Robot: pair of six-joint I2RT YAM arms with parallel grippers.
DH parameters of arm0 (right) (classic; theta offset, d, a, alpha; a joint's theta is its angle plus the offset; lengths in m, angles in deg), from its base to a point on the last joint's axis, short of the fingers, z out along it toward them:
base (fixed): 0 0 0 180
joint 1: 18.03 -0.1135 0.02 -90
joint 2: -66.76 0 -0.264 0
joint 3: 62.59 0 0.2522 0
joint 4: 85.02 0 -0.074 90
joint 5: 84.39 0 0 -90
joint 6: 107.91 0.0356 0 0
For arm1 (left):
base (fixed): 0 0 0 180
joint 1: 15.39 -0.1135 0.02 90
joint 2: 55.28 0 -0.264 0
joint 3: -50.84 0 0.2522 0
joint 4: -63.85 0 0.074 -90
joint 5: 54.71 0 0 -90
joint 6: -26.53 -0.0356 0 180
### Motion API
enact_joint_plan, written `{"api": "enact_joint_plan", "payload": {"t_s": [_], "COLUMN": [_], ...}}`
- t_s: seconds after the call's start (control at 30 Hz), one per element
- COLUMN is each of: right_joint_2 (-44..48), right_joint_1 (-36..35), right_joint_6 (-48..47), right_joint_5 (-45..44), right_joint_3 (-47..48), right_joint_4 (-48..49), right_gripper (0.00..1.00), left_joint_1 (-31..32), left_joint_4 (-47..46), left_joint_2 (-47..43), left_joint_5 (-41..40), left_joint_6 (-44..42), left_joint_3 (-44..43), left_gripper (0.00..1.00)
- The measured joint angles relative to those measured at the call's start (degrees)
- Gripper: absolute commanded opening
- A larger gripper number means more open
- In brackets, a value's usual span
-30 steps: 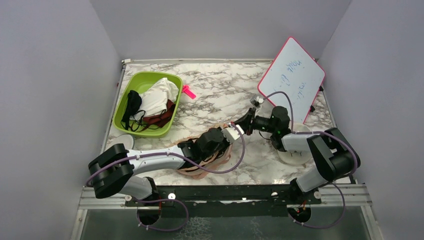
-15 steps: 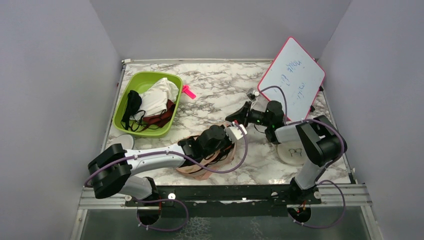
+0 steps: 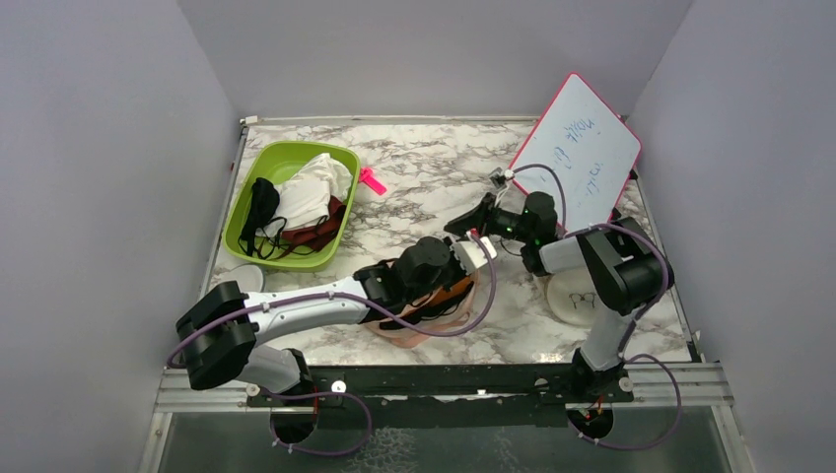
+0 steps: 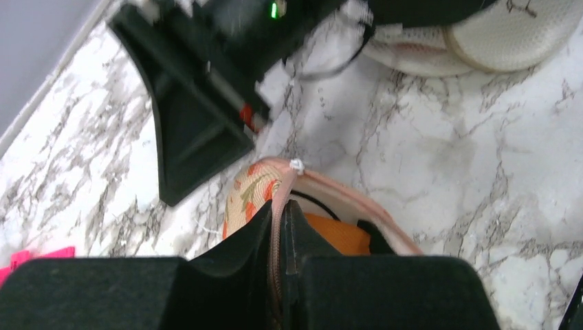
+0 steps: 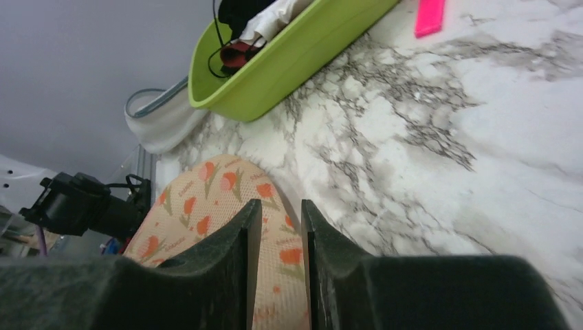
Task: Unzip the laundry bag and remove the bra
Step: Unzip the laundry bag at the center of the board.
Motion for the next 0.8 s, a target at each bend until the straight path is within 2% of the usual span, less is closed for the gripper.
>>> {"api": "enact_joint_plan", "payload": {"t_s": [0.2,0.23,0.37,0.53,0.8], "right_joint_2": [11.04,15.34,23.21,24.52,24.5], "right_joint_1": [3.98,4.09,4.44,4.48,4.48], "right_joint_6": [-3.8,-4.55,-6.25,-7.87,-9.11], "right_joint_5": [-3.13,-3.5,-3.39,1.01,9.75], "right_joint_3": [-1.92,-3.04,-11.89,-17.77,-23.82], "right_joint_4": [-15.98,-17.22,-15.65,-10.82,5.62], "right_gripper": [0.67,0.69,0.68,0.67,0.5], "left_joint_1": [-0.02,-0.02,-0.02,-0.17,-0.46], "left_joint_4": [-0.42,-0.44,-1.81,-4.09,-5.77], "left_joint_2": [-4.0,-5.09,-8.96,-13.05,-17.79], "left_joint_5": [-0.22,-0.24,-0.2,0.17,1.09], "left_joint_6": [0.0,0.02,0.0,-0.44,-1.79], "left_joint_3": [6.29,7.34,10.32,14.38,17.11], "left_gripper": [0.0,0.0,0.0,0.0,0.0]}}
